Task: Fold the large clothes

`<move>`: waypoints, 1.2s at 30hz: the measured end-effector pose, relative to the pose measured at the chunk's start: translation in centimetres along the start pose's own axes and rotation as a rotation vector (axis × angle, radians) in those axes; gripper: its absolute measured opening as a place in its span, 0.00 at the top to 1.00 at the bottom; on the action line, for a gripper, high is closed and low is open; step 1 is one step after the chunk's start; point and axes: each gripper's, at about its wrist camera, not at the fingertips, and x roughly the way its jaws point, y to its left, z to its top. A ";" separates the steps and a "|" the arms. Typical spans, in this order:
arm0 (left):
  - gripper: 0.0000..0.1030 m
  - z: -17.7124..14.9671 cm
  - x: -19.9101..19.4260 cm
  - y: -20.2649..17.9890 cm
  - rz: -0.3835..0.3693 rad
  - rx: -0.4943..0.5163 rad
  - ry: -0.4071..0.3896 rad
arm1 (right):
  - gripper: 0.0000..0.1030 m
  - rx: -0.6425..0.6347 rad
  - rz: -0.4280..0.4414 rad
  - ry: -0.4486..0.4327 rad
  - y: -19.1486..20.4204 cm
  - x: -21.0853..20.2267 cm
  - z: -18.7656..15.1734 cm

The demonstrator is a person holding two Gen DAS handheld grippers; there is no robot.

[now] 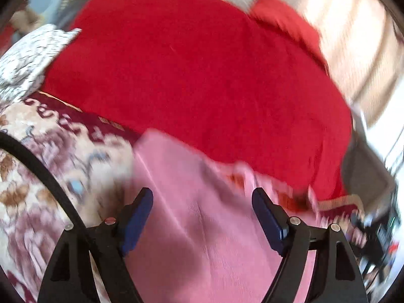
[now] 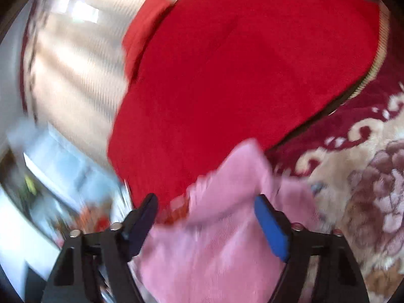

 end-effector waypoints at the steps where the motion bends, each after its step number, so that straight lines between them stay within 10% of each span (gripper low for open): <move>1: 0.21 -0.7 0.5 -0.9 0.041 0.043 0.041 | 0.30 -0.057 -0.010 0.059 1.3 0.9 -1.0; 8: 0.21 -2.0 3.3 -0.3 0.168 0.066 0.146 | 0.33 -0.213 -0.152 0.299 5.0 9.7 -4.6; 13: 0.21 -0.3 5.2 3.4 0.296 0.011 0.162 | 0.33 -0.081 -0.257 0.138 2.3 13.4 -1.6; 20: 0.21 0.9 4.0 6.8 0.309 -0.117 0.094 | 0.33 0.055 -0.213 -0.076 0.4 10.5 0.5; 28: 0.21 -1.3 5.8 5.4 0.361 -0.037 0.200 | 0.33 -0.098 -0.289 0.018 2.4 6.3 -2.2; 36: 0.21 -2.4 3.6 5.3 0.321 -0.077 0.195 | 0.39 0.036 -0.306 0.246 -2.1 5.0 -6.4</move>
